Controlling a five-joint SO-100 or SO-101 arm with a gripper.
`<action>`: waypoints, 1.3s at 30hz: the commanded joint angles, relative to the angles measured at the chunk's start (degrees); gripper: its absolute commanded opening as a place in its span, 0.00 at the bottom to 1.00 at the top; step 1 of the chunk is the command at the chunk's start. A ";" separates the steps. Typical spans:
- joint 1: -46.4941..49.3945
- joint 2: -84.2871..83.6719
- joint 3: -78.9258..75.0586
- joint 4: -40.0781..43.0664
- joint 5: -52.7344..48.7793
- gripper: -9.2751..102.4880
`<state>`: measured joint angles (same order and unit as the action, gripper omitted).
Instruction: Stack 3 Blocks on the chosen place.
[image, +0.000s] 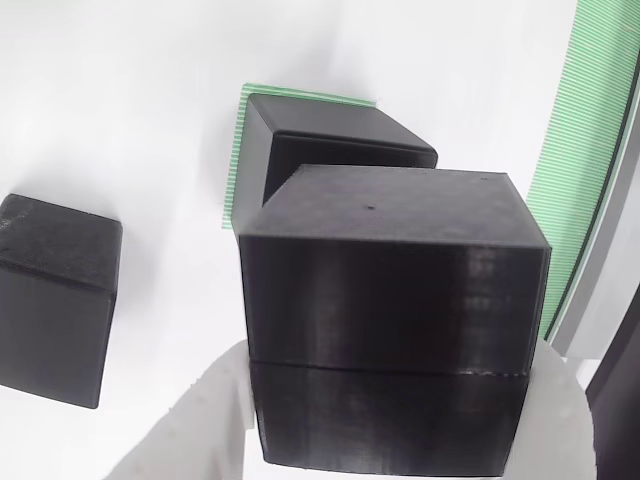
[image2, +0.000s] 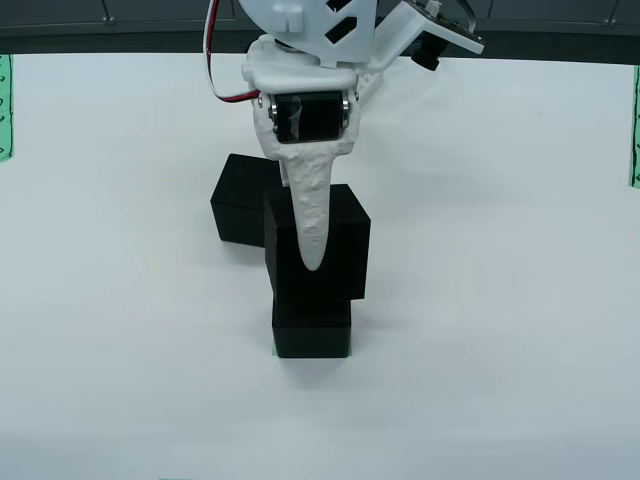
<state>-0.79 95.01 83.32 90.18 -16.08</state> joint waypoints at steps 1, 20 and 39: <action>0.70 -0.18 0.00 0.00 -0.35 0.27; 0.88 -5.80 -2.37 0.00 -0.35 0.32; 2.37 -8.00 -5.27 0.00 -0.79 0.39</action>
<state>0.70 86.75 80.86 89.91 -16.52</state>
